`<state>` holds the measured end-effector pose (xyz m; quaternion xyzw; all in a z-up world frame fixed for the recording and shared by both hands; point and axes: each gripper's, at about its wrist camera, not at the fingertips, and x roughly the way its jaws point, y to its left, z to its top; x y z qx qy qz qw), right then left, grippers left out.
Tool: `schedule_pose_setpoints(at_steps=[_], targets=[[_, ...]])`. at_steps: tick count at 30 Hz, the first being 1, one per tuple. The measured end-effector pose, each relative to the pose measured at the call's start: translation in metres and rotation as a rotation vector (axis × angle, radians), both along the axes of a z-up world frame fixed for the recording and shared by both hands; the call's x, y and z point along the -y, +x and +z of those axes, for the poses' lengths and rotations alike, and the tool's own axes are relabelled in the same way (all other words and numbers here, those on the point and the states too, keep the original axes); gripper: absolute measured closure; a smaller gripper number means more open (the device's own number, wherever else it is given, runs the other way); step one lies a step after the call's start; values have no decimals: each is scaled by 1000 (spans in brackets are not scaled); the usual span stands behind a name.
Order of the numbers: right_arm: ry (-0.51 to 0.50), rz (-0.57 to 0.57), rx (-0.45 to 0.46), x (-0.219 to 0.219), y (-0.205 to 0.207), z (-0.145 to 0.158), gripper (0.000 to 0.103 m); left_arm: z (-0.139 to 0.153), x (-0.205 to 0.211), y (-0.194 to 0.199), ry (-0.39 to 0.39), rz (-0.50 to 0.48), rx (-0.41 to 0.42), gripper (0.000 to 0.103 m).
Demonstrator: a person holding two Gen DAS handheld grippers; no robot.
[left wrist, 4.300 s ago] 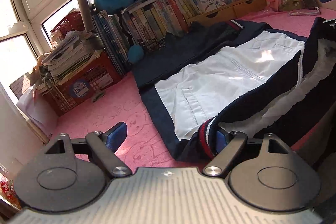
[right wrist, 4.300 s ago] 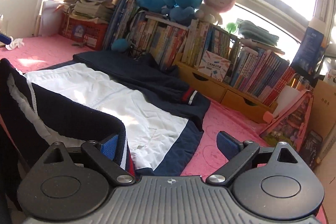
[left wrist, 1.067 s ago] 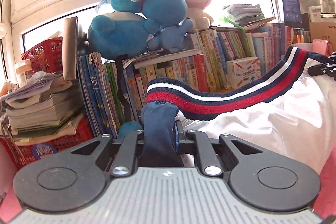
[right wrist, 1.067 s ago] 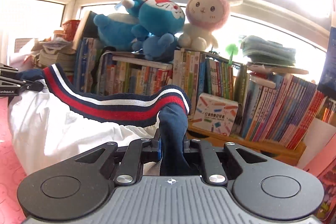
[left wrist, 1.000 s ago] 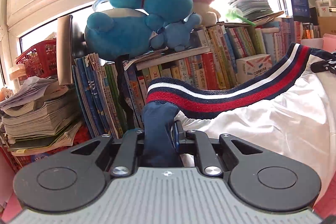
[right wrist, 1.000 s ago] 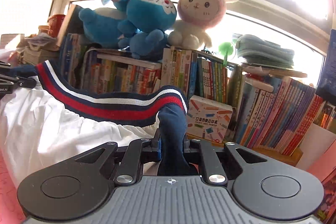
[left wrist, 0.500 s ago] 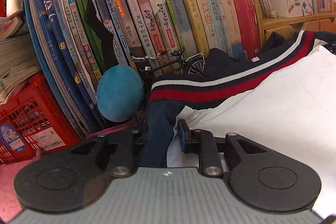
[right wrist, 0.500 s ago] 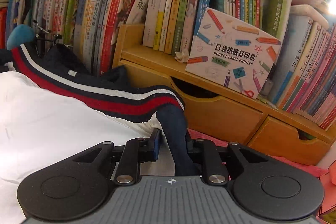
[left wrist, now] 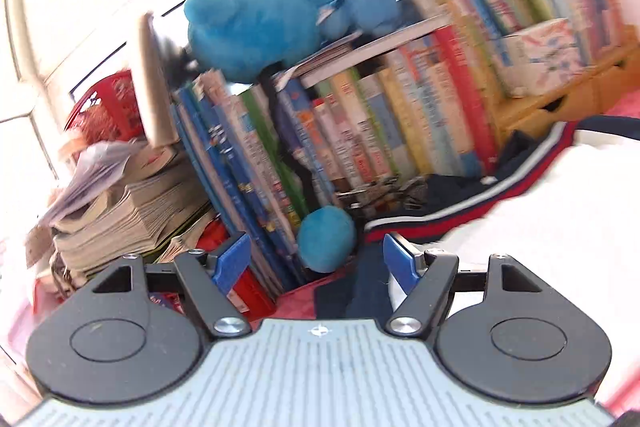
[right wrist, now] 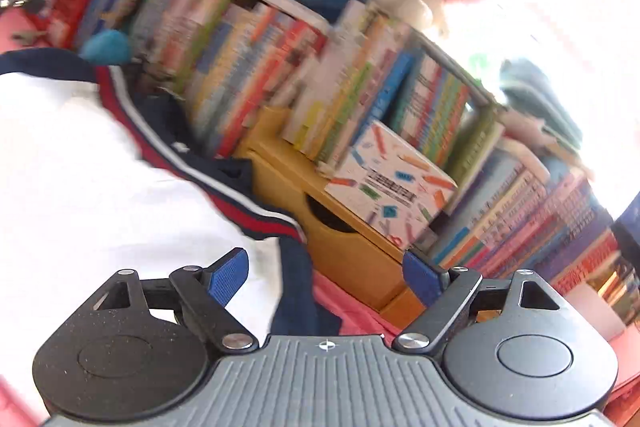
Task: Fold clothes
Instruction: 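Lift the jacket high by the hem with both tools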
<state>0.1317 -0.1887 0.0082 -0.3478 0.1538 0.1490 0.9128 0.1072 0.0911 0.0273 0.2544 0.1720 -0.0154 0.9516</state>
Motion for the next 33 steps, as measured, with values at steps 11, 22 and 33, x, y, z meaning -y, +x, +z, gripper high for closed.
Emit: schedule_pose_setpoints(at_steps=[11, 22, 33], targets=[[-138, 311, -156, -73, -79, -51, 37, -86, 101, -59, 213, -325, -171, 45], [-189, 266, -68, -96, -53, -49, 65, -62, 97, -24, 78, -265, -181, 82], [-475, 117, -8, -33, -46, -75, 79, -113, 71, -41, 584, -322, -137, 78]])
